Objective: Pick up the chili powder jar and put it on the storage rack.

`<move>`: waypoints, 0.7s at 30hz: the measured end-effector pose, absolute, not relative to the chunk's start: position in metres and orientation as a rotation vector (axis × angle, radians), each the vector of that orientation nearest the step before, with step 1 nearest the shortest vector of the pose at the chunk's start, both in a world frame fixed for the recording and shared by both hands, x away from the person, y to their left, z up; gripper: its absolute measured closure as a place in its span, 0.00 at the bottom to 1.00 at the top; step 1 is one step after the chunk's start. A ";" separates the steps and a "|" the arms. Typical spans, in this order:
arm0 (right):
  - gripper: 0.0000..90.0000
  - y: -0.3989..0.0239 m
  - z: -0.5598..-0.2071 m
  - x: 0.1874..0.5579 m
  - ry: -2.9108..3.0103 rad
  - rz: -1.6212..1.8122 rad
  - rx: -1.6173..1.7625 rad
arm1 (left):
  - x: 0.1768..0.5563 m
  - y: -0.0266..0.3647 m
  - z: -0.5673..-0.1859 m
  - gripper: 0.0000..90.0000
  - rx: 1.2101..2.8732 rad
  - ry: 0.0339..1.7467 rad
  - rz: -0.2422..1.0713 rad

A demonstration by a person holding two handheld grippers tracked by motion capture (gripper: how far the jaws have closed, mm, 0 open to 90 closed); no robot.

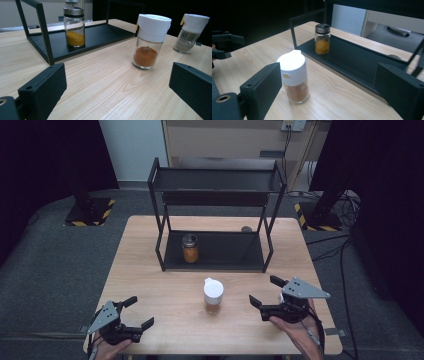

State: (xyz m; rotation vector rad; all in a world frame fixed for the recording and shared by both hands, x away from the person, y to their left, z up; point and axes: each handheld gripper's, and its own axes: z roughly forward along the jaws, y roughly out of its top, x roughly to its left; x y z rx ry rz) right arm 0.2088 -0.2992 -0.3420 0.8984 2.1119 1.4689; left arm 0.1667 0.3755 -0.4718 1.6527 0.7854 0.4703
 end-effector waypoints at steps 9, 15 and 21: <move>0.10 -0.275 -0.346 0.226 2.172 1.487 0.845 | 0.167 0.375 -0.472 0.01 1.654 0.787 0.469; 0.10 -0.259 -0.350 0.238 2.221 1.485 0.812 | 0.167 0.376 -0.472 0.00 1.651 0.788 0.467; 0.10 -0.247 -0.355 0.246 2.250 1.490 0.792 | 0.168 0.376 -0.472 0.00 1.652 0.785 0.462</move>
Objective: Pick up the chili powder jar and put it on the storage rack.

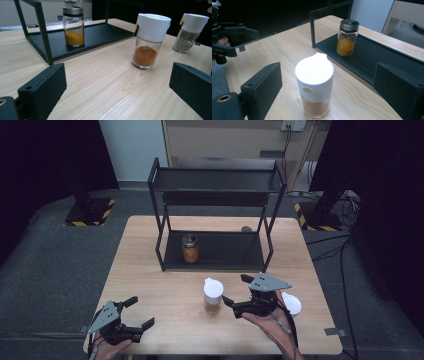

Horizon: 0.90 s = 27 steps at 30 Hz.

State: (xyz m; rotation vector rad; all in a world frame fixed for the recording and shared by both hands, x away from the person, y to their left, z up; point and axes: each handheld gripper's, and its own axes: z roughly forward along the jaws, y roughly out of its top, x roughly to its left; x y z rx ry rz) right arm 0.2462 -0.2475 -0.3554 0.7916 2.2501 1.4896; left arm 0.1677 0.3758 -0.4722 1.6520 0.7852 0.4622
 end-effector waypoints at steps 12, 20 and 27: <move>0.12 -0.225 -0.372 0.262 2.290 1.501 0.773 | 0.168 0.376 -0.472 0.00 1.651 0.786 0.461; 0.14 -0.206 -0.383 0.268 2.311 1.481 0.757 | 0.168 0.376 -0.473 0.00 1.649 0.784 0.461; 0.20 -0.197 -0.396 0.273 2.324 1.461 0.762 | 0.168 0.376 -0.473 0.00 1.648 0.785 0.461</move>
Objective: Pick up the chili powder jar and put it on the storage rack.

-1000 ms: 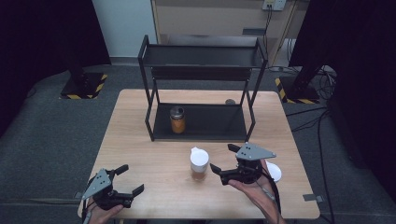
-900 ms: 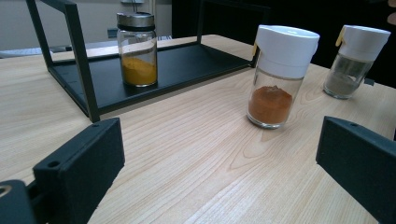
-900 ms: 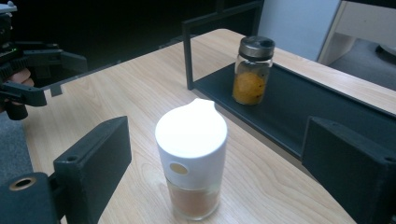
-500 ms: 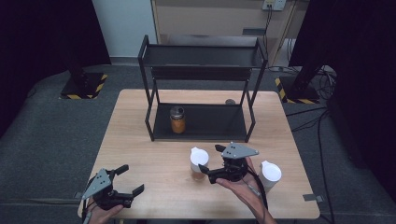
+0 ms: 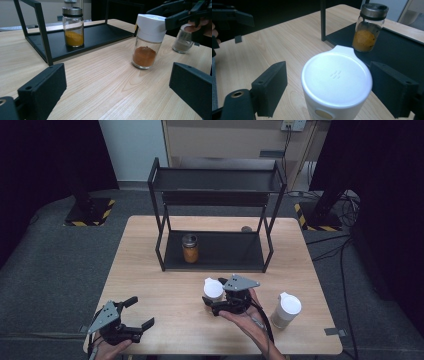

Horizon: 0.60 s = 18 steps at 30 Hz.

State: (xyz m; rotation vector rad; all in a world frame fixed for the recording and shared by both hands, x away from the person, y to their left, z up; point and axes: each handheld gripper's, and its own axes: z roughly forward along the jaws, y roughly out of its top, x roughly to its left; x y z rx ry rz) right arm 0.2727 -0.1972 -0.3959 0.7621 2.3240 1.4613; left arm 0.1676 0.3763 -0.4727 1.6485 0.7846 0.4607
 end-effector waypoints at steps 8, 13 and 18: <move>0.29 -0.194 -0.407 0.273 2.308 1.439 0.775 | 0.168 0.376 -0.472 0.00 1.652 0.783 0.459; 0.34 -0.193 -0.411 0.269 2.285 1.427 0.748 | 0.168 0.376 -0.473 0.00 1.650 0.784 0.457; 0.35 -0.190 -0.411 0.264 2.274 1.418 0.741 | 0.168 0.377 -0.473 0.00 1.647 0.785 0.457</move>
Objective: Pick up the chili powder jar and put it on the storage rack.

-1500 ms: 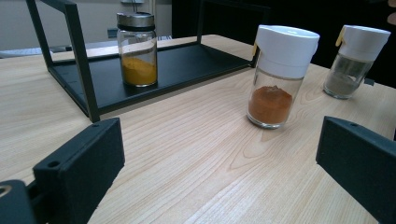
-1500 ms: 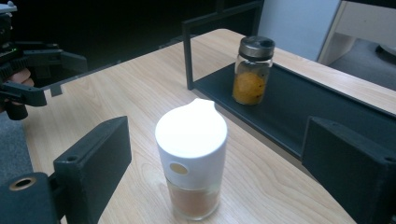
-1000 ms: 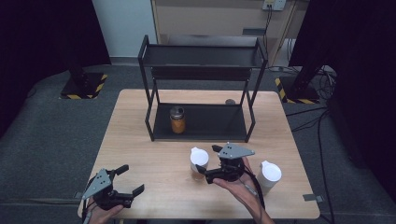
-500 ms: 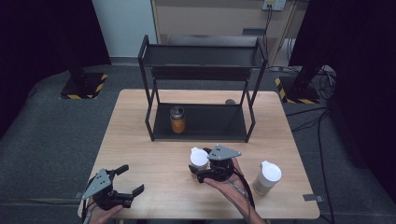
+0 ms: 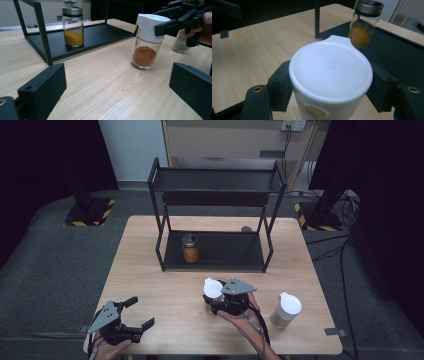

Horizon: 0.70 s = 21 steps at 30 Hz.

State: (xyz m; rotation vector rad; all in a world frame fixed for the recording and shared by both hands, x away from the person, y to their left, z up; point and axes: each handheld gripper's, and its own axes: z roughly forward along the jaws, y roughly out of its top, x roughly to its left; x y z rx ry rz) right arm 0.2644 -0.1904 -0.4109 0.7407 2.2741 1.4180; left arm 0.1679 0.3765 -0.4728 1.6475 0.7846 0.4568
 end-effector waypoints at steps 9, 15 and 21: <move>0.35 -0.190 -0.403 0.265 2.263 1.412 0.756 | 0.169 0.376 -0.473 0.00 1.652 0.778 0.451; 0.35 -0.188 -0.394 0.272 2.250 1.418 0.777 | 0.169 0.377 -0.473 0.00 1.651 0.778 0.451; 0.35 -0.186 -0.385 0.281 2.231 1.423 0.791 | 0.169 0.377 -0.473 0.00 1.651 0.780 0.451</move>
